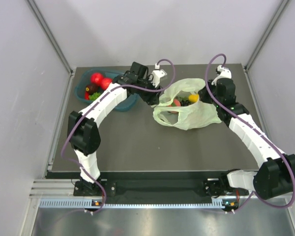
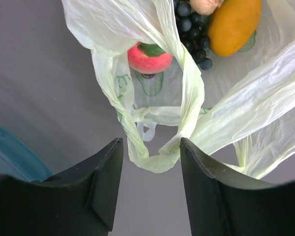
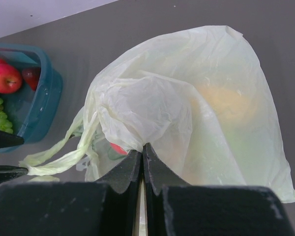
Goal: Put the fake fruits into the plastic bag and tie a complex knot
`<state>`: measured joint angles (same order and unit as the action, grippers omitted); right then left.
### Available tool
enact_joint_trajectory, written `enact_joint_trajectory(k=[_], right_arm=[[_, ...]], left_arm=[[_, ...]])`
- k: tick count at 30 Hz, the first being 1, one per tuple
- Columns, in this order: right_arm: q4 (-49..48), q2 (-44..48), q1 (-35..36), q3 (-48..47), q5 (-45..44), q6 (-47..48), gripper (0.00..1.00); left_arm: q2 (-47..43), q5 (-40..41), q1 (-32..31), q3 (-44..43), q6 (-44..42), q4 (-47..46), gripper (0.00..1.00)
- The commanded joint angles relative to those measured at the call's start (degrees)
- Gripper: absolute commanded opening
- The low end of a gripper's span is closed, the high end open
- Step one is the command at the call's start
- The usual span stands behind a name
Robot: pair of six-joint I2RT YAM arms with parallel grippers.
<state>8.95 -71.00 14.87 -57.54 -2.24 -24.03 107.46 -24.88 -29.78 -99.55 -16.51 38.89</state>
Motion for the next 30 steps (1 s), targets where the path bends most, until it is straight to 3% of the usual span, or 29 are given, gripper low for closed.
enact_joint_trajectory(k=[1, 6, 9, 12, 20, 30], right_arm=[[-0.86, -0.19, 0.07, -3.19, -0.04, 0.83, 0.0], [-0.95, -0.54, 0.07, -3.02, 0.13, 0.74, 0.0], [-0.87, -0.54, 0.07, -3.02, 0.22, 0.74, 0.0], [-0.95, -0.45, 0.15, -2.76, 0.22, 0.65, 0.0], [-1.04, -0.36, 0.07, -2.67, 0.48, 0.57, 0.0], [-0.86, 0.07, 0.07, -2.67, 0.31, 0.65, 0.0]], left_arm=[[-0.14, -2.1, -0.63, -1.71, -1.68, 1.1, 0.55], [0.2, 2.64, -1.51, -0.12, -1.86, -0.14, 0.51], [-0.32, 2.74, -1.51, 0.32, -2.03, 0.3, 0.7], [-2.86, 2.56, -1.51, 2.69, -2.29, -1.1, 0.79], [-8.31, 10.2, -1.86, 8.66, -1.33, -5.75, 0.79], [-11.4, 11.51, -2.48, 11.22, -1.77, -8.67, 0.77]])
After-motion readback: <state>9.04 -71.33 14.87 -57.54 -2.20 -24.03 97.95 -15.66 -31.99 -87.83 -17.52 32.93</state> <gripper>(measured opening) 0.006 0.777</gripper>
